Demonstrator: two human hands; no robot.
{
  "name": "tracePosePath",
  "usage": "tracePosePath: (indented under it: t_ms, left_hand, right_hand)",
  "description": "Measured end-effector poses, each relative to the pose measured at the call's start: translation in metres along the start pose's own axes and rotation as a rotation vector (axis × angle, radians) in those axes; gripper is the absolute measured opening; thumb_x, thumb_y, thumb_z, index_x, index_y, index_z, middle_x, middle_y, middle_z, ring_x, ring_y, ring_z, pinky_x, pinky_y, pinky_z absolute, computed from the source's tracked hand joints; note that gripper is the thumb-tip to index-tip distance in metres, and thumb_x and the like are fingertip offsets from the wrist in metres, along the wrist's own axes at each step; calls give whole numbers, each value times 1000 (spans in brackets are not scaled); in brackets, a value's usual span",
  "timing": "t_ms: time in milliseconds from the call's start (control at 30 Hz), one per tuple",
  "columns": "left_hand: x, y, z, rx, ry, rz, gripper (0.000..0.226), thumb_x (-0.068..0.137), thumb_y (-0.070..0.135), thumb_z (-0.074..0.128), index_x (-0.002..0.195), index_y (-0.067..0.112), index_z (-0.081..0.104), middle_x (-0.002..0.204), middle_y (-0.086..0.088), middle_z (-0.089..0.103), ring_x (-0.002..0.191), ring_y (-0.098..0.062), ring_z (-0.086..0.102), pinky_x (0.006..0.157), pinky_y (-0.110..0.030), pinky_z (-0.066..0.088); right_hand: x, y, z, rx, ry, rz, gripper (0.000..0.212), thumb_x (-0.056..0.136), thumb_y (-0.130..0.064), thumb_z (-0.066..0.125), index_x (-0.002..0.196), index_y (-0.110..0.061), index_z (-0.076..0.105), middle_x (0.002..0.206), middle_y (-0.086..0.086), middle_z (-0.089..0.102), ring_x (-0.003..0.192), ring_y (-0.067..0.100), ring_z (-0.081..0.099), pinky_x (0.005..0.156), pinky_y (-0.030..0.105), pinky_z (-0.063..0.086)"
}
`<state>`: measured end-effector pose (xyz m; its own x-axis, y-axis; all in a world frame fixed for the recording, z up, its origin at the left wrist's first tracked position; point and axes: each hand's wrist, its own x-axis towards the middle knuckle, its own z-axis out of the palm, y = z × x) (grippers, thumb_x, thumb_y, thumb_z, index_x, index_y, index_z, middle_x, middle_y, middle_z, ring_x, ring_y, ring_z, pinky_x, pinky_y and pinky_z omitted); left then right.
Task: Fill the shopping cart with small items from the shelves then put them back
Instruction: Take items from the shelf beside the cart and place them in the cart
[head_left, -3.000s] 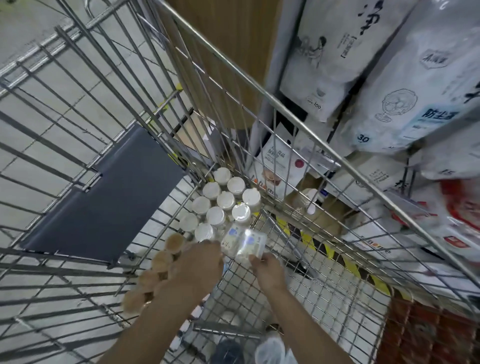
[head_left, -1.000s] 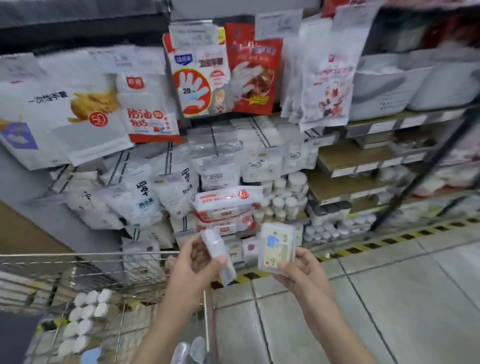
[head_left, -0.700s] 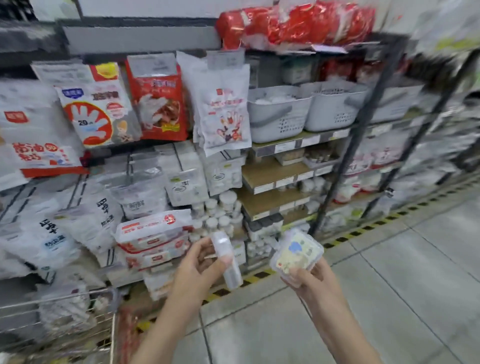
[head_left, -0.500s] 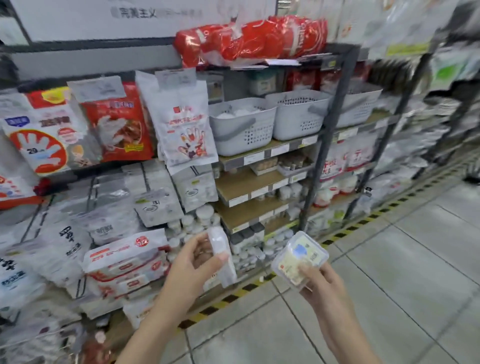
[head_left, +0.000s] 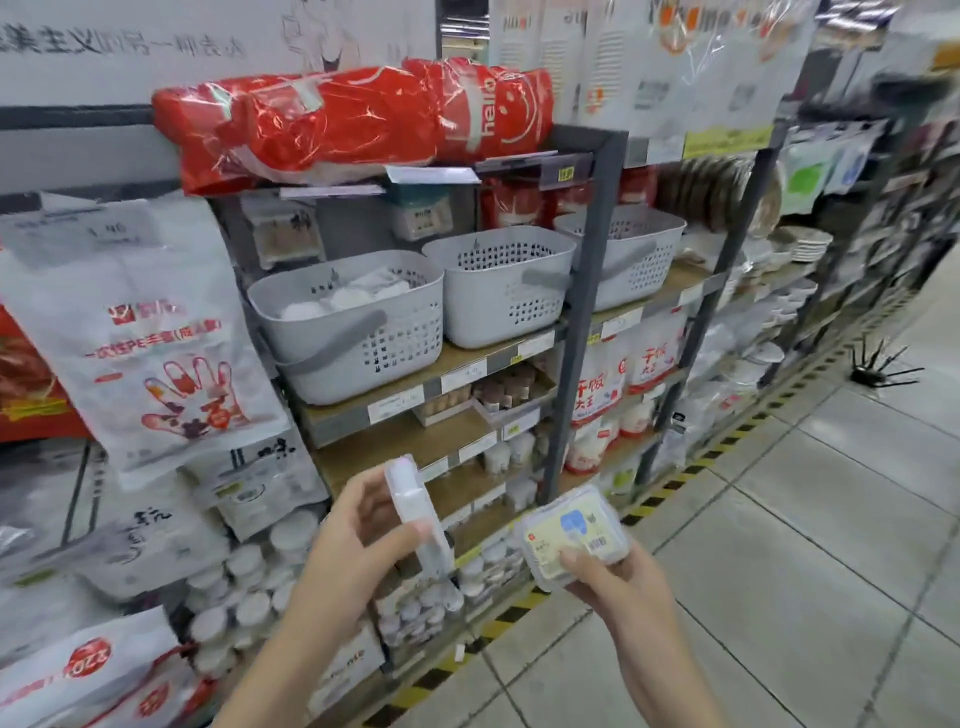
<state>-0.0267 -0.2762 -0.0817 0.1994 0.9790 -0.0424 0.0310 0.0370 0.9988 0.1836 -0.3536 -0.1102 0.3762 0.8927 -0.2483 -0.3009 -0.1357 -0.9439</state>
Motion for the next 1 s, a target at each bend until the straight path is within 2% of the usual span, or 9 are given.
tracePosePath:
  t_ms: [167, 267, 333, 433, 533, 633, 767, 900, 1000]
  left_hand:
    - [100, 20, 15, -34, 82, 56, 56, 60, 31, 84, 110, 28, 57, 109, 7, 65, 102, -11, 62, 82, -28, 51]
    - [145, 25, 35, -2, 94, 102, 42, 80, 7, 73, 113, 24, 54, 106, 8, 63, 92, 0, 63, 68, -12, 50]
    - [168, 28, 49, 11, 86, 117, 44, 82, 4, 68, 116, 26, 52, 108, 10, 62, 86, 8, 62, 68, -10, 49]
    - [200, 36, 65, 21, 82, 120, 46, 83, 8, 68, 117, 34, 50, 111, 14, 60, 89, 8, 60, 72, -11, 50]
    - [234, 49, 71, -23, 133, 112, 48, 81, 18, 73, 119, 37, 50, 116, 9, 60, 100, -4, 61, 75, -21, 51]
    - [273, 67, 72, 5, 240, 137, 45, 81, 19, 72, 117, 35, 50, 113, 7, 59, 103, -8, 59, 78, -26, 51]
    - [316, 94, 76, 148, 321, 131, 54, 71, 36, 67, 121, 27, 49, 112, 9, 58, 104, -7, 58, 87, -25, 48]
    - [361, 107, 81, 219, 332, 139, 33, 81, 21, 71, 108, 27, 53, 105, 2, 63, 101, -13, 60, 88, -31, 45]
    - [388, 111, 83, 388, 349, 128, 23, 81, 25, 69, 87, 38, 51, 87, 5, 59, 86, -14, 59, 75, -26, 43]
  right_hand:
    - [94, -47, 10, -39, -57, -52, 30, 82, -7, 70, 102, -28, 62, 87, -8, 75, 80, 8, 70, 67, 24, 51]
    - [142, -64, 8, -44, -42, -86, 34, 82, -8, 70, 106, -31, 61, 89, -6, 74, 82, 12, 70, 71, 29, 52]
    - [169, -73, 5, -8, -47, -73, 35, 84, -8, 68, 111, -29, 61, 94, -1, 74, 87, 18, 70, 69, 31, 53]
    - [210, -90, 3, 70, -83, -41, 31, 85, -7, 65, 112, -22, 62, 96, 4, 74, 89, 23, 71, 70, 35, 54]
    - [256, -109, 9, 85, -160, -42, 22, 88, -8, 58, 108, -17, 64, 92, 3, 75, 82, 17, 72, 64, 31, 56]
    - [306, -136, 22, 109, -251, -54, 18, 93, -10, 50, 104, -14, 64, 89, 3, 75, 80, 13, 71, 65, 33, 59]
    - [369, -169, 44, 31, -331, -113, 19, 96, -11, 48, 105, -15, 64, 92, 2, 75, 86, 15, 71, 68, 31, 59]
    - [412, -188, 64, -61, -403, -210, 16, 95, -15, 53, 105, -22, 63, 94, 0, 75, 88, 14, 71, 75, 26, 58]
    - [433, -198, 77, -143, -479, -269, 16, 95, -15, 53, 104, -24, 62, 92, -2, 74, 86, 13, 71, 76, 27, 57]
